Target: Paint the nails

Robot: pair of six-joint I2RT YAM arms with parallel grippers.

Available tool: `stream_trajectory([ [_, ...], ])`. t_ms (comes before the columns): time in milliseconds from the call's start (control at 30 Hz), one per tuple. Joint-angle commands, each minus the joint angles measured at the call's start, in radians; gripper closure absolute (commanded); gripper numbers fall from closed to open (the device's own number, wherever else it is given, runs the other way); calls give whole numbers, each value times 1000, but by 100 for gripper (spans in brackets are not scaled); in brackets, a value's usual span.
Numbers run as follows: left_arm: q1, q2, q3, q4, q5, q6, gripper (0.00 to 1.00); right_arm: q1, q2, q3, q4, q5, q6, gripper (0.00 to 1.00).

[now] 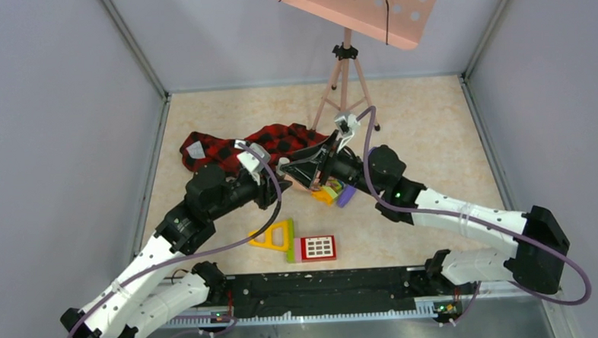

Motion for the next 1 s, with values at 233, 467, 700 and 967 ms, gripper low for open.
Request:
stream_trajectory([
  [233, 2, 6, 16, 19, -3, 14, 100, 43, 80, 108, 62, -34, 6, 47],
  [467, 2, 8, 19, 15, 1, 18, 100, 43, 83, 108, 51, -23, -3, 75],
  [700, 2, 6, 25, 11, 38, 20, 100, 43, 86, 105, 26, -15, -19, 100],
  [967, 19, -6, 33, 22, 196, -3, 100, 26, 67, 110, -20, -106, -92, 100],
])
